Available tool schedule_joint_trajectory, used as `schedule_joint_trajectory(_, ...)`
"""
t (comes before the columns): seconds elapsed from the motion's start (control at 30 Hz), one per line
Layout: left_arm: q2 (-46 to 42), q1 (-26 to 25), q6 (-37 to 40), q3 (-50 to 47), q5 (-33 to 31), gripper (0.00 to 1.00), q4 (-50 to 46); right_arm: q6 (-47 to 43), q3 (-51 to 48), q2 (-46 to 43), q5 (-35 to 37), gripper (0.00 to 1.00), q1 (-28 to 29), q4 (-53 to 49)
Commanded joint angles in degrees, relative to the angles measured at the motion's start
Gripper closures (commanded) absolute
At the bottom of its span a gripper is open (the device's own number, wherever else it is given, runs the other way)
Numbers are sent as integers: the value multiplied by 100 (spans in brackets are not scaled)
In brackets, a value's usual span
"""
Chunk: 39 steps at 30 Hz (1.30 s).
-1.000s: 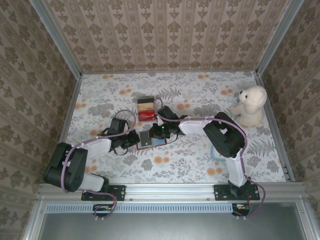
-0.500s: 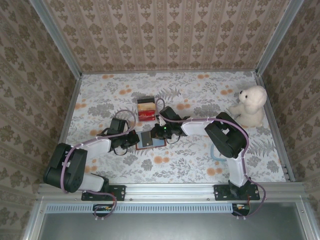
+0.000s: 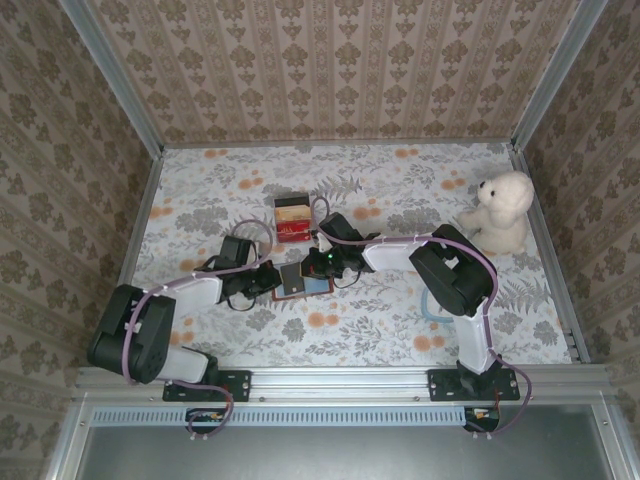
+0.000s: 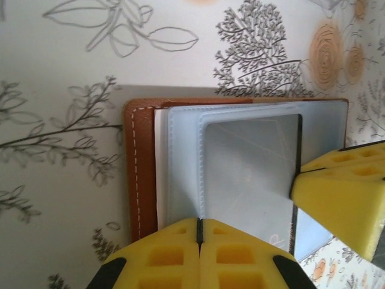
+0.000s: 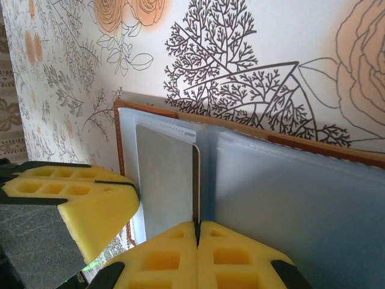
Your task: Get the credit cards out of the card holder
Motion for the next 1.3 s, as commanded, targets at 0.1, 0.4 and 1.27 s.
schedule_joint_trajectory(0.1,212,-48,95,78,-20,100,-105,28,-63,56,-177,91,-50,38)
schedule_joint_trajectory(0.4,171,-48,138,-136,-690,100,-761,27,-192,12,-596,91,-70,464)
schedule_joint_trajectory(1.27,58,40,171,-110,-458,100,-700,-890,-385,-436,182,100,-366,-506)
